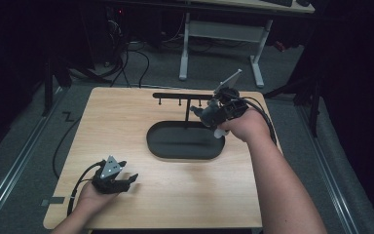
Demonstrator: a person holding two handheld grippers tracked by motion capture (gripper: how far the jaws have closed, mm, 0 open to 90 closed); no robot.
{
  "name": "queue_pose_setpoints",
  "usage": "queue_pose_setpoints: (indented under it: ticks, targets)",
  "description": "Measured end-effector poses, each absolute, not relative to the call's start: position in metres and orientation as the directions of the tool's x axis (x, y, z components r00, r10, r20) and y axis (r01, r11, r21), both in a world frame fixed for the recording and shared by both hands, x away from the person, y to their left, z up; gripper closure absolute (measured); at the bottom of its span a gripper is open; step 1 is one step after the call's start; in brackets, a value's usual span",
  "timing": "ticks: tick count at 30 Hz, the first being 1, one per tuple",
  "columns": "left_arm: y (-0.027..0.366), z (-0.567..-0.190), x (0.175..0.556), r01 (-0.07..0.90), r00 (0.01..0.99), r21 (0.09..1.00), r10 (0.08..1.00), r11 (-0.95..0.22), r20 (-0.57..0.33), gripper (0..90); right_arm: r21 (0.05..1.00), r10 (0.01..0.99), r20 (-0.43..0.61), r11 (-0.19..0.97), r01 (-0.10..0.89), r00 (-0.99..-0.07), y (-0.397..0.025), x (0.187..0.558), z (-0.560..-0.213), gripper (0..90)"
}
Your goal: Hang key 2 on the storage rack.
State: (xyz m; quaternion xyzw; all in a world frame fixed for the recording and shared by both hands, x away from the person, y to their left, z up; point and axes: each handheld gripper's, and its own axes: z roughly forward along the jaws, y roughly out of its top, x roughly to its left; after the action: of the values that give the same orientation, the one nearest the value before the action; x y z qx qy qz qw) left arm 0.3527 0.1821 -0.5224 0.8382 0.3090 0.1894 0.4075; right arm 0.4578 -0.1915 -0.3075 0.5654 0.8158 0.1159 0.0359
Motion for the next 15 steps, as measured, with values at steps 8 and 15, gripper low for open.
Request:
queue_pose_setpoints:
  ticks: [8,15]
  targets:
    - [0.182,-0.523,0.352,0.362,0.737,0.8,0.672,-0.479,0.069,33.8,0.255,0.942,0.034,0.315,0.914,-0.334,-0.192,0.464,-0.304,48.4]
    - [0.182,-0.523,0.352,0.364,0.738,0.799,0.672,-0.478,0.066,33.8,0.266,0.951,-0.018,0.301,0.916,-0.307,-0.19,0.471,-0.313,48.4]
